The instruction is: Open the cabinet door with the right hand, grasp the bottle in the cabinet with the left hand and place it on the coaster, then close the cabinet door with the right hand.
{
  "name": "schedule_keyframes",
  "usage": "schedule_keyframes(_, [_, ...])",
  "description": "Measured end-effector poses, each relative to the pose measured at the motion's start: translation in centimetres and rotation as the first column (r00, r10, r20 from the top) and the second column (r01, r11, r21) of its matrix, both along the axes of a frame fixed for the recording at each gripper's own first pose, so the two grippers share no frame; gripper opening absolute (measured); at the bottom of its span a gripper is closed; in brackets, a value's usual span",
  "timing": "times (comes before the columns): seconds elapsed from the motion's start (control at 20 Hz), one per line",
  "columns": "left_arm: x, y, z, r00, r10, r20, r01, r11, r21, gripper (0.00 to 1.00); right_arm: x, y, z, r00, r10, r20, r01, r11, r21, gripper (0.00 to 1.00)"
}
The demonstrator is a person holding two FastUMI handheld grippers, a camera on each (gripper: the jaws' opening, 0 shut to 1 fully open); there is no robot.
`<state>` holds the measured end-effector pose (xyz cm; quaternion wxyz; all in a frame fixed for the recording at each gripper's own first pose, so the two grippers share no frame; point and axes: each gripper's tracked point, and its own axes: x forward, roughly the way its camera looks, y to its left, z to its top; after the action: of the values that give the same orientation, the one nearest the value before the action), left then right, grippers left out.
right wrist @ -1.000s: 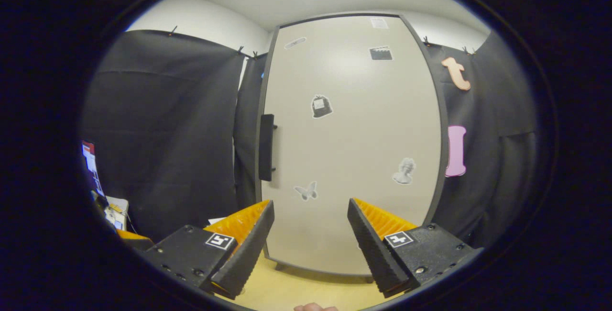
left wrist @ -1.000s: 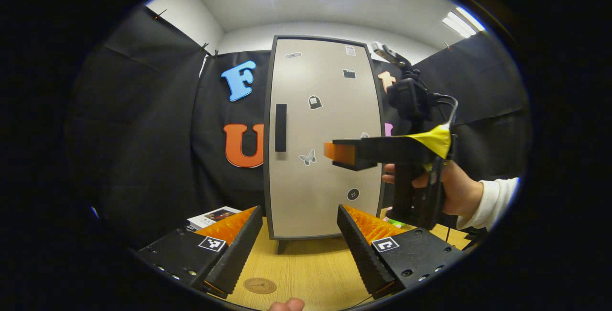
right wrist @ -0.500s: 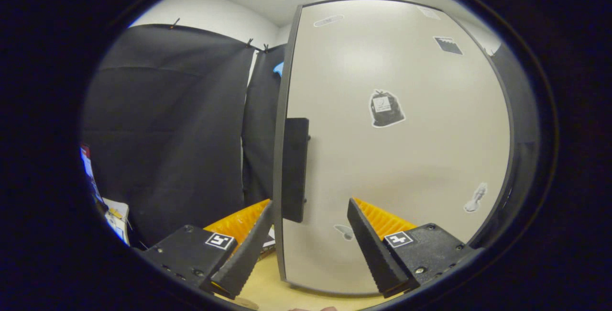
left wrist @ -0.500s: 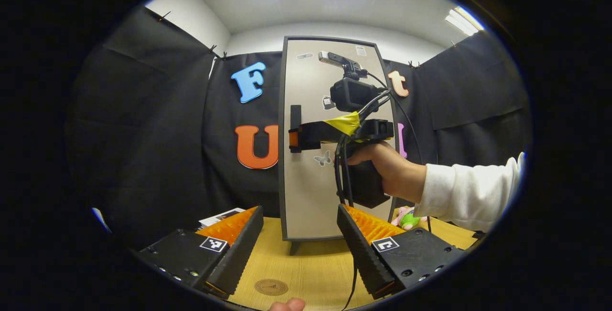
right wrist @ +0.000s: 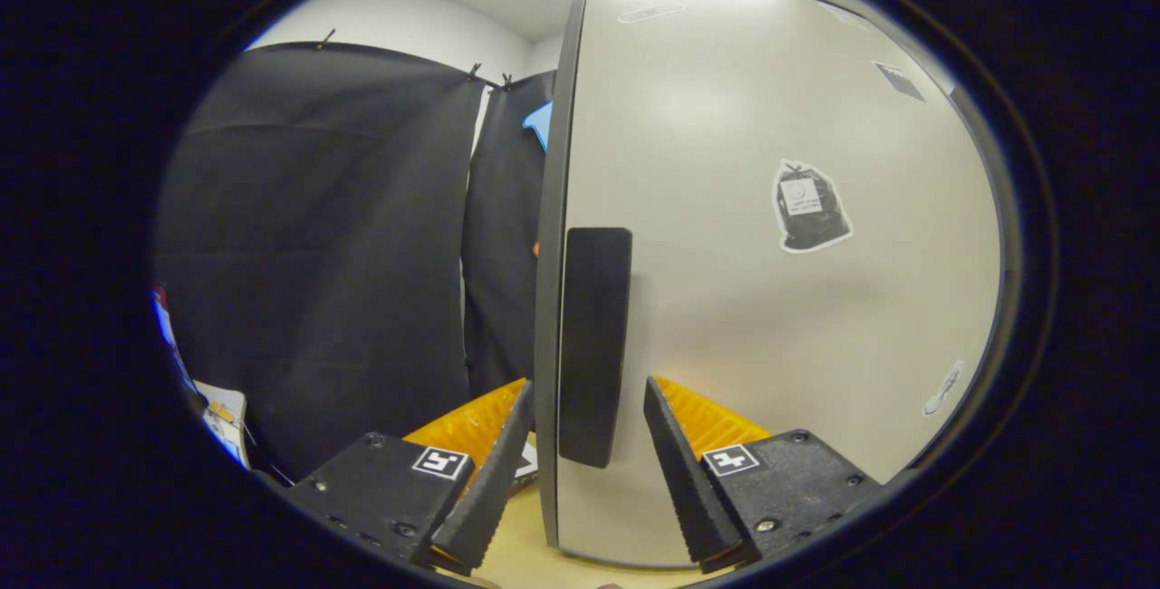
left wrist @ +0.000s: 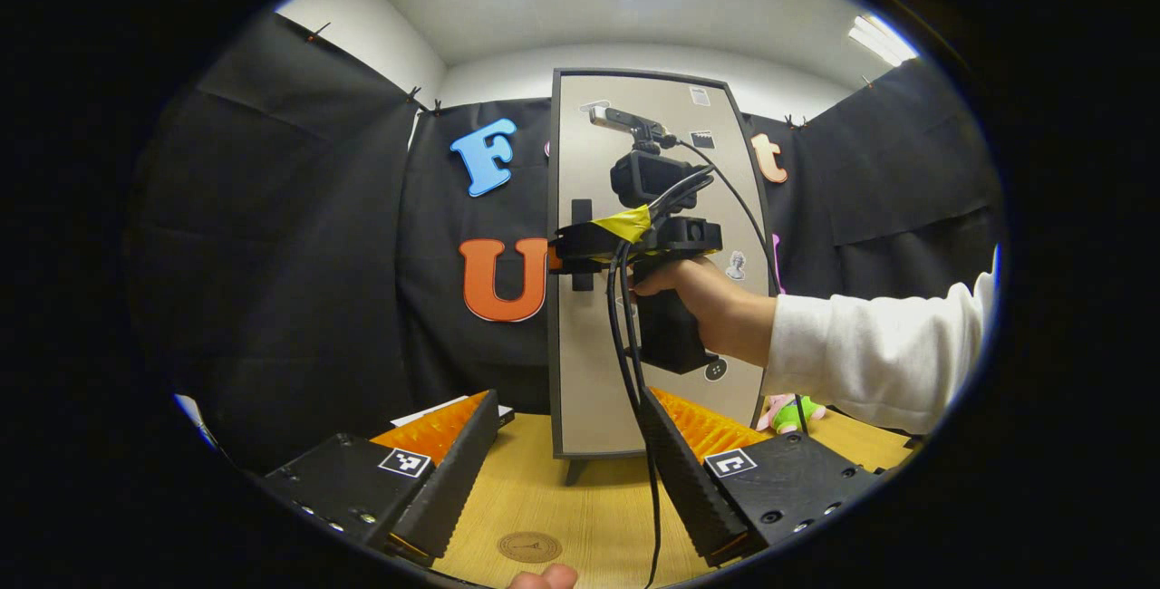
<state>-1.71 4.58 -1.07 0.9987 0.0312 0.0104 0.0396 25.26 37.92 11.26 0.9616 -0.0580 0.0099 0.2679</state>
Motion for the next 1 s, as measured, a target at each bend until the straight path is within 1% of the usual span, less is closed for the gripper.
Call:
schedule_keyframes(0.1, [0.0,0.4,-0.2,1.000,0.004,-0.003,-0.004,1.000,0.000,0.94,0.1,0.5,-0.2,1.000,-0.008,0.005,0.008,1.000,-0.009,0.68])
schedule_keyframes(0.15, [0.0,0.6,-0.4,1.000,0.006,-0.004,-0.006,1.000,0.001,0.94,0.1,0.3,0.1,1.000,-0.026,0.016,0.027,1.000,-0.011,0.61])
schedule_keyframes(0.2, [-0.1,0.7,-0.4,1.000,0.007,-0.006,-0.007,1.000,-0.002,0.94,0.3,0.2,0.0,0.999,-0.046,0.021,0.047,0.999,-0.013,0.60])
schedule_keyframes(0.25, [-0.1,0.8,-0.4,1.000,0.008,-0.004,-0.008,1.000,-0.006,0.94,0.7,-0.2,0.0,0.997,-0.073,0.028,0.073,0.997,-0.011,0.55])
schedule_keyframes(0.3, [-0.1,0.9,-0.2,1.000,0.008,0.000,-0.008,1.000,-0.010,0.94,0.8,-0.6,0.1,0.997,-0.077,0.027,0.076,0.997,0.007,0.51])
schedule_keyframes(0.35, [-0.2,0.9,-0.2,1.000,0.008,0.005,-0.008,1.000,-0.010,0.94,0.9,-0.5,0.1,0.998,-0.063,0.019,0.063,0.998,0.024,0.34])
schedule_keyframes(0.4, [-0.2,1.0,-0.2,1.000,0.007,0.006,-0.007,1.000,-0.010,0.94,0.8,-0.5,0.1,0.998,-0.054,0.017,0.054,0.998,0.025,0.33])
schedule_keyframes(0.45, [-0.1,1.0,-0.3,1.000,0.006,0.006,-0.006,1.000,-0.011,0.94,0.8,-0.5,0.1,0.998,-0.056,0.021,0.055,0.998,0.014,0.30])
schedule_keyframes(0.6, [-0.3,1.0,-0.4,1.000,0.000,0.001,0.000,1.000,-0.011,0.94,0.9,-0.6,0.1,0.997,-0.070,0.036,0.071,0.997,-0.009,0.27])
schedule_keyframes(0.8, [-0.6,1.4,-0.5,1.000,0.003,0.003,-0.003,1.000,-0.013,0.94,0.7,-0.7,0.0,0.995,-0.086,0.044,0.086,0.996,-0.008,0.25])
schedule_keyframes(1.0, [-0.9,1.8,-1.2,1.000,0.000,-0.013,0.000,1.000,-0.028,0.94,-0.1,-0.9,0.0,0.996,-0.089,0.032,0.089,0.996,-0.007,0.25])
